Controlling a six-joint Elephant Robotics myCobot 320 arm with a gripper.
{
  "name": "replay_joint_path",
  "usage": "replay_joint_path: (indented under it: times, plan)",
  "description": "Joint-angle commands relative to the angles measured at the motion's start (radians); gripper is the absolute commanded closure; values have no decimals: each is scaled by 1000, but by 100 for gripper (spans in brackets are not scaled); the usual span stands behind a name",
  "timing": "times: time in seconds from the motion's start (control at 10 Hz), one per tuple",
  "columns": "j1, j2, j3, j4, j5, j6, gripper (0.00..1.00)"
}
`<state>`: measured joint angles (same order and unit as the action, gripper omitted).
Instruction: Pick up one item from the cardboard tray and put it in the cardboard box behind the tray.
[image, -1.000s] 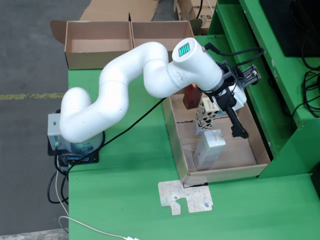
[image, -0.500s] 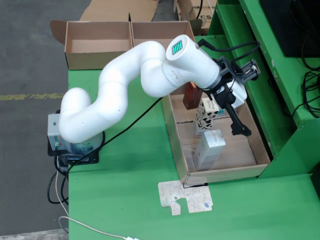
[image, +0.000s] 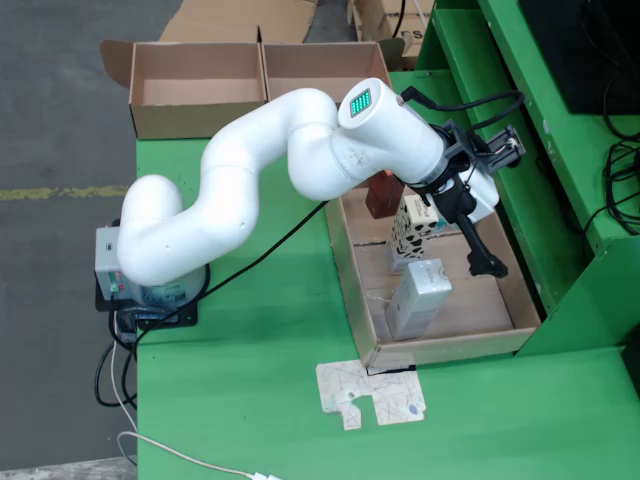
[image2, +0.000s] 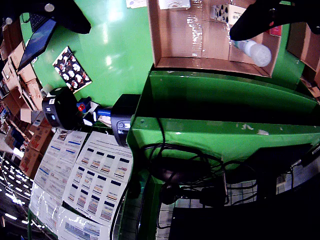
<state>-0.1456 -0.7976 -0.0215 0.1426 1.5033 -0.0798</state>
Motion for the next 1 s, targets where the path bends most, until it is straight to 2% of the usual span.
replay_joint_path:
  times: [0.0, 0.9]
  plan:
    - [-11, 2, 21, 41, -24, -21, 0]
    - [-25, 17, 21, 0, -3, -25, 0]
